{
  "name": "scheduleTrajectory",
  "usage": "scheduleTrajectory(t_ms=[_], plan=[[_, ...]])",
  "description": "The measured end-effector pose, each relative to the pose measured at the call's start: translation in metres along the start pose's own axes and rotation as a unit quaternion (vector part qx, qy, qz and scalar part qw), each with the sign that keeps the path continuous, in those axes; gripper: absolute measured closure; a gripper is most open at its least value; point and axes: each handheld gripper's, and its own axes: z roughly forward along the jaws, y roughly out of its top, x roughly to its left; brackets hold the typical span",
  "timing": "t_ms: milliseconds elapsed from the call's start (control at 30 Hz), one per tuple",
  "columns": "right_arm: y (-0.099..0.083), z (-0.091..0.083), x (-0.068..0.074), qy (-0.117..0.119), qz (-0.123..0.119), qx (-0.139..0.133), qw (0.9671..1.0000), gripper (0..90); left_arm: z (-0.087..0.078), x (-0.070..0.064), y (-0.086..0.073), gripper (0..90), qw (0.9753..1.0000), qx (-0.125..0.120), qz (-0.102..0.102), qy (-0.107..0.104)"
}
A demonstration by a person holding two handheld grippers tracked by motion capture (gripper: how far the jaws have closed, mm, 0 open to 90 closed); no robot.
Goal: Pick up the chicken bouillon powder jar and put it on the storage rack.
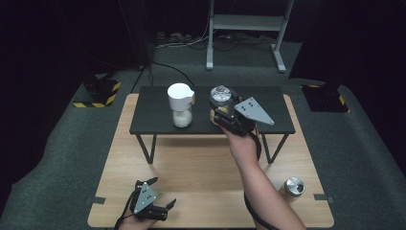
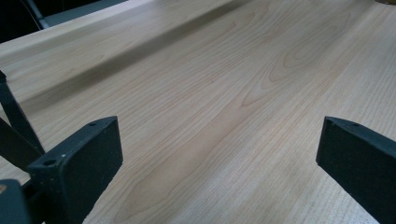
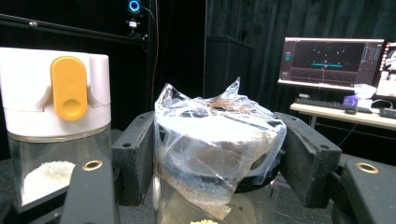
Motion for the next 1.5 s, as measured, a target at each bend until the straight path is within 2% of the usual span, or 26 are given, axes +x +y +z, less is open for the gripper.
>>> scheduleTrajectory(t_ms=[400,567,733,767,1500], plan=[[0.002,0.0,0.001,-0.004,0.001,0.01,0.9999,33.3,0.0,0.0,0.0,0.7,1.0,-0.001,-0.001,-0.001],[0.002,0.001,0.004,-0.007,0.007,0.015,0.9998,17.3,0.0,0.0,0.0,0.7,1.0,-0.003,-0.002,-0.002],[0.003,0.001,0.006,-0.007,0.018,0.023,0.9996,5.0,0.0,0.0,0.0,0.7,1.0,-0.002,0.0,-0.001],[0.003,0.0,0.005,-0.005,0.018,0.022,0.9996,0.1,0.0,0.0,0.0,0.7,1.0,-0.002,0.0,-0.002],[0.002,-0.028,0.011,0.003,0.003,0.023,0.9997,0.0,0.0,0.0,0.0,0.7,1.0,0.0,0.003,-0.002]])
